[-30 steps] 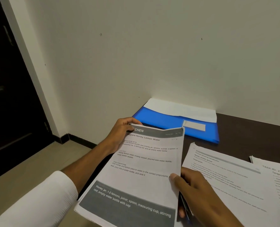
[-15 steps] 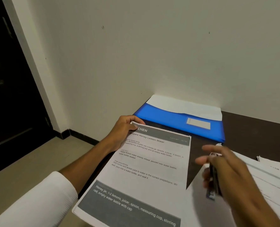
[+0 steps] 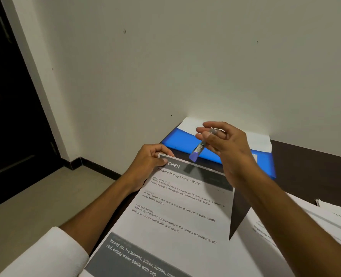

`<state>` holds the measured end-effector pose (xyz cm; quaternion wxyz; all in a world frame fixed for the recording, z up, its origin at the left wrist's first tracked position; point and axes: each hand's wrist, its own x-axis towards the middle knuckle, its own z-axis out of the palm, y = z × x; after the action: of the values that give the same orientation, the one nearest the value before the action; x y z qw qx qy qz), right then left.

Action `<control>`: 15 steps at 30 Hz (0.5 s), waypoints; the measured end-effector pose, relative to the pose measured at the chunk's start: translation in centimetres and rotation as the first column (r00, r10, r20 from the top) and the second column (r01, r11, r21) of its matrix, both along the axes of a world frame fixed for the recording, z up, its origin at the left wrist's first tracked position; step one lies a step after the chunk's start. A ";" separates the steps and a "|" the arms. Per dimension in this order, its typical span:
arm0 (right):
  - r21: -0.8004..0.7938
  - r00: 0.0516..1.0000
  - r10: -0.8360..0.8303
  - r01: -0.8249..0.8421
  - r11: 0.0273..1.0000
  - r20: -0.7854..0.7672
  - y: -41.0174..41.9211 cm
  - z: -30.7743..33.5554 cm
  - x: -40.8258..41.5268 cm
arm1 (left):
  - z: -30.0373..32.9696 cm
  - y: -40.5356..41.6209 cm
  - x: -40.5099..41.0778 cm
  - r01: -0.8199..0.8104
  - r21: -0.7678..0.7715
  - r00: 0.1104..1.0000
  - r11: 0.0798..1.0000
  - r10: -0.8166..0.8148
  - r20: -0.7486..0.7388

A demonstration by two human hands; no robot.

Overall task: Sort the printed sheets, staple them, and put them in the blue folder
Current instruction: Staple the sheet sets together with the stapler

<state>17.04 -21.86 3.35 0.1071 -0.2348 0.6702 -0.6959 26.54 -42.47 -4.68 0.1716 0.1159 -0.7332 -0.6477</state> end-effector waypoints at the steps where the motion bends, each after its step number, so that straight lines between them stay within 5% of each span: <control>1: -0.010 1.000 -0.012 0.012 1.000 -0.007 -0.7 -0.5 -0.4 | 0.0 0.0 -0.1 0.003 -0.005 1.000 1.000 -0.003 -0.008; 15: -0.010 0.985 0.107 -0.110 0.994 -0.135 -3.1 -4.8 -2.0 | -1.0 0.0 -1.0 -0.101 -0.135 0.994 0.986 0.093 -0.059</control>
<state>15.07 -24.95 -1.41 0.0974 -0.3181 0.6558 -0.6776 25.54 -42.46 -5.65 0.2298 0.1222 -0.7650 -0.5890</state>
